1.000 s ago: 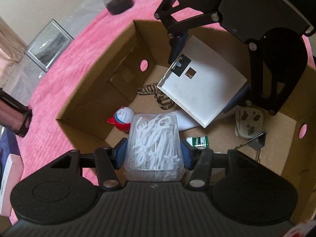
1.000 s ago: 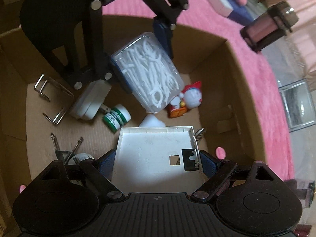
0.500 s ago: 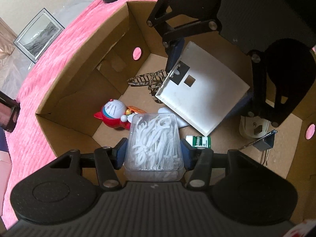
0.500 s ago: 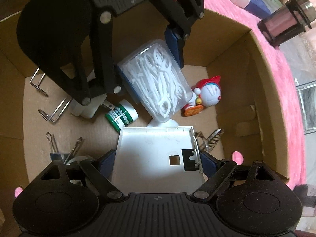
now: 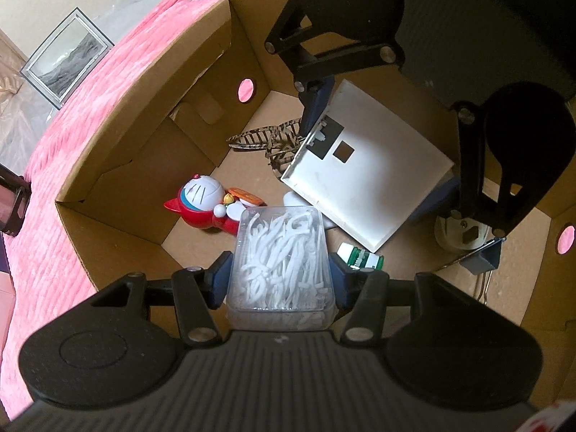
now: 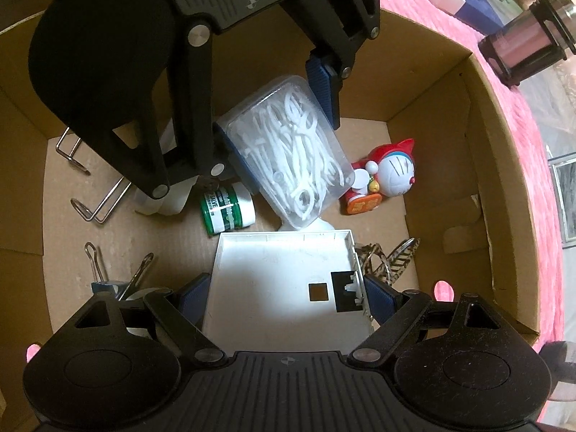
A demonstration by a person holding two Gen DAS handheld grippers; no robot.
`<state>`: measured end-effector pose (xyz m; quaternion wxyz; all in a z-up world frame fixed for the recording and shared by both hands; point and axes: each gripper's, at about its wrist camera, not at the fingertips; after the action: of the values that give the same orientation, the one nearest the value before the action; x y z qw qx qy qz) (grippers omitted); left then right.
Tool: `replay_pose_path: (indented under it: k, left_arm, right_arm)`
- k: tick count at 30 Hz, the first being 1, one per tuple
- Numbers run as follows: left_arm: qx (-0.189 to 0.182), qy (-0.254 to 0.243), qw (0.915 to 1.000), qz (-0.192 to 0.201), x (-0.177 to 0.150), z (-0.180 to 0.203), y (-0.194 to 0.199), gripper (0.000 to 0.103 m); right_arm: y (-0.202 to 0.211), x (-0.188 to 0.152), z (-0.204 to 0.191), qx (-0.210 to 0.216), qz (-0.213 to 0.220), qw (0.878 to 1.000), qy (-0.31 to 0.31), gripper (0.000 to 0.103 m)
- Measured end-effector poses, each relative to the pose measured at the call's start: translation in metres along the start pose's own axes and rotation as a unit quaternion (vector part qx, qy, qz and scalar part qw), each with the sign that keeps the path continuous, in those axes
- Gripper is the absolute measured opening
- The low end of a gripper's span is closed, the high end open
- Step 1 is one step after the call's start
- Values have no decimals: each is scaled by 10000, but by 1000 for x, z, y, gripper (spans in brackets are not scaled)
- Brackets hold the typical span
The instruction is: Organize rigid objects
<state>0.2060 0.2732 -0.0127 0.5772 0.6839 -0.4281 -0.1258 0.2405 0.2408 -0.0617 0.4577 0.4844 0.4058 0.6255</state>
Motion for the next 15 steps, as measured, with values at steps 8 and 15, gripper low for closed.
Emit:
replay_pose_path:
  k: [8, 15]
  left_arm:
    - [16, 99, 9999, 24, -1, -2, 0, 51]
    - [31, 134, 9999, 78, -1, -1, 3, 51]
  right_arm:
    - [3, -3, -3, -74, 77, 9999, -4, 85]
    - [8, -5, -5, -70, 181, 9998, -21, 85]
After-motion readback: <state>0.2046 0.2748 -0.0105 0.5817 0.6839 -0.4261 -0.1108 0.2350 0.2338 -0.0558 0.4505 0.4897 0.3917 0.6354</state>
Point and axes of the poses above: each gripper's, at about its wrist camera, not at the fingertips, and y roughly against the way its jaws point, z to its right, x to its top, and after that the axes turned 9 degrees about -y, right-handed
